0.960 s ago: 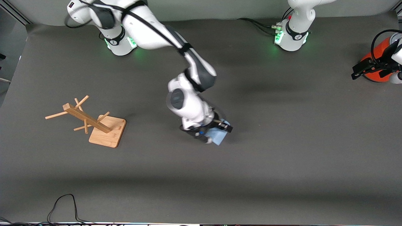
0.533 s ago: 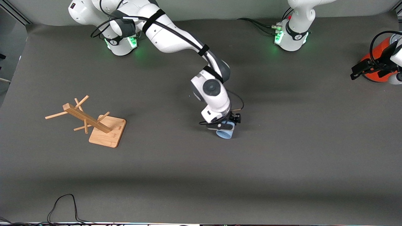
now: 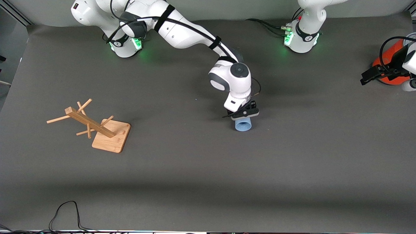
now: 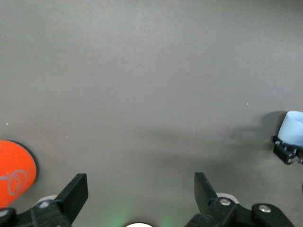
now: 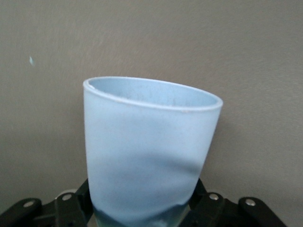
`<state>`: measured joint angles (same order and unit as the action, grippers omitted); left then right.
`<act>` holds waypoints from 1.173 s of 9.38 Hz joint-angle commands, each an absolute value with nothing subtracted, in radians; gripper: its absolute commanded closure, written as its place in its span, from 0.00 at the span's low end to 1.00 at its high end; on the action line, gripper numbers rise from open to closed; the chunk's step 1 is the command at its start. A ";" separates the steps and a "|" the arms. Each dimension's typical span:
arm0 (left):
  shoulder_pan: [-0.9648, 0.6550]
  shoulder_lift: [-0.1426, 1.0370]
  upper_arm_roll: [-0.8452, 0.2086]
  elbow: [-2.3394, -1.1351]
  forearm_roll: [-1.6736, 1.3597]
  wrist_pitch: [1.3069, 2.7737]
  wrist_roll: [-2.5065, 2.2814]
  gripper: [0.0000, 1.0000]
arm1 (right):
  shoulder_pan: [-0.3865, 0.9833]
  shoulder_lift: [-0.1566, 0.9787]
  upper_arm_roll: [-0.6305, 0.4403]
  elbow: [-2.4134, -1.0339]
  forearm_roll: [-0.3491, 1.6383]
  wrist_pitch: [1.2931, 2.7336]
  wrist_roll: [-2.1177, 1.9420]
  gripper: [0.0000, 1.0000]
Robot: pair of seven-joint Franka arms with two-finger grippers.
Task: Rotate and upright cup with both arms
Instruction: 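Carry the cup to mid-table and set it down on its side, then open and withdraw the right gripper while the left gripper reaches the cup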
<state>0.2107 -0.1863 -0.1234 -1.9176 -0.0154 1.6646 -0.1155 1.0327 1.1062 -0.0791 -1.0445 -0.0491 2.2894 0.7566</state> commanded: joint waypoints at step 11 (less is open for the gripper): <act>0.097 0.030 -0.138 -1.869 -0.345 1.938 -0.416 0.00 | 0.735 0.656 -0.066 -1.208 0.055 1.826 0.402 0.00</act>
